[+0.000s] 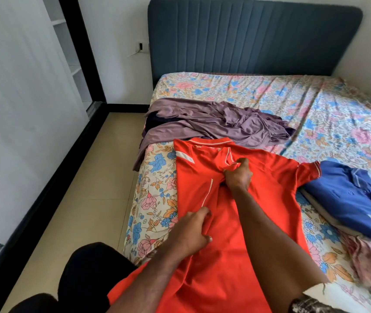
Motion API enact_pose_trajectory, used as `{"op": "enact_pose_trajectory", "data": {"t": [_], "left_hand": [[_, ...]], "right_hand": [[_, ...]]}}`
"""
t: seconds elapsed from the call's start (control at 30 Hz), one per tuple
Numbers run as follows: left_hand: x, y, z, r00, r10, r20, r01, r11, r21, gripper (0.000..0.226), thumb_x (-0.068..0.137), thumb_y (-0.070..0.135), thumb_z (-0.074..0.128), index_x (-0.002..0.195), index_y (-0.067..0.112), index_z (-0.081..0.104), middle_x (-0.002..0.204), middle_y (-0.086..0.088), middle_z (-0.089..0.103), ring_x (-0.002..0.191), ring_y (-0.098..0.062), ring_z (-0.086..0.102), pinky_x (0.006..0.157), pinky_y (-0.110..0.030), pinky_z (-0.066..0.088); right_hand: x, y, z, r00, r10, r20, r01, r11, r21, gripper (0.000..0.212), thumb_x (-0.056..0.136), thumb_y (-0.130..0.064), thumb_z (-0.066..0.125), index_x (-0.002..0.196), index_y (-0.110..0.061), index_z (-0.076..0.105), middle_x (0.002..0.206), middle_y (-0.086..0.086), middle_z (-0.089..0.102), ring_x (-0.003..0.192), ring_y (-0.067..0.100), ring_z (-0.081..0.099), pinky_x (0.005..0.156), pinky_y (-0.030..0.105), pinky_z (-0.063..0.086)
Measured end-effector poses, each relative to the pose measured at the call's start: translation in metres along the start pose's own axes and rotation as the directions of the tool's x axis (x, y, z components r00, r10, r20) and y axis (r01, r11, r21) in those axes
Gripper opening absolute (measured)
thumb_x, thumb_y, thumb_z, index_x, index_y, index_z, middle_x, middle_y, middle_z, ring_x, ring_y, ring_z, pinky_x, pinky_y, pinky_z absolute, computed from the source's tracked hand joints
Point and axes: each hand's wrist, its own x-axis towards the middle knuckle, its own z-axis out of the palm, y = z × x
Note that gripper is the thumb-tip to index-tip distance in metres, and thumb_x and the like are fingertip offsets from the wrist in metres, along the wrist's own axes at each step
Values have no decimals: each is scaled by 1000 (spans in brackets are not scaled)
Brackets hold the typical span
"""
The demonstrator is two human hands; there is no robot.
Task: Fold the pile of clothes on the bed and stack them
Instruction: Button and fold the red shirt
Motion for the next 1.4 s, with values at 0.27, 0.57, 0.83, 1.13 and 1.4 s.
{"op": "enact_pose_trajectory", "data": {"t": [0.27, 0.57, 0.83, 1.13, 1.4], "left_hand": [[-27, -4, -11, 989, -117, -95, 132, 977, 165, 48, 71, 51, 84, 102, 19, 65, 104, -4, 67, 99, -26, 65, 78, -33, 51], [-93, -41, -41, 955, -210, 209, 148, 949, 278, 67, 59, 52, 83, 120, 33, 63, 115, 4, 61, 110, -20, 60, 95, -40, 52], [-132, 22, -59, 964, 1, 268, -54, 980, 192, 60, 69, 23, 89, 123, 21, 62, 117, 1, 62, 107, -17, 57, 92, -26, 46], [-151, 62, -21, 750, 106, 653, 246, 872, -423, 58, 89, 7, 74, 142, 19, 52, 137, -14, 59, 118, -22, 66, 97, -49, 55], [-133, 44, -25, 779, 35, 626, 297, 858, -419, 32, 95, 12, 69, 123, 7, 57, 108, -17, 66, 87, -37, 74, 65, -40, 60]], "right_hand": [[-105, 25, -13, 912, -231, 340, 340, 888, -310, 64, 83, -51, 72, 135, -29, 44, 120, 18, 68, 115, 41, 62, 89, 43, 48], [-139, 46, -28, 857, -249, 451, 366, 910, -195, 32, 73, -1, 56, 73, -30, 70, 75, -2, 71, 83, 29, 73, 78, 41, 59], [-174, 54, -35, 803, -255, 539, 388, 910, -146, 55, 64, -22, 90, 113, -17, 65, 89, 5, 65, 73, 22, 64, 59, 26, 50], [-166, 74, -79, 723, -304, 620, 559, 786, -266, 62, 64, -16, 93, 121, -12, 68, 109, 15, 58, 113, 31, 53, 83, 27, 38], [-177, 97, -90, 667, -333, 667, 665, 670, -330, 72, 73, -36, 85, 135, -22, 54, 127, 12, 41, 113, 35, 58, 102, 41, 48]]}}
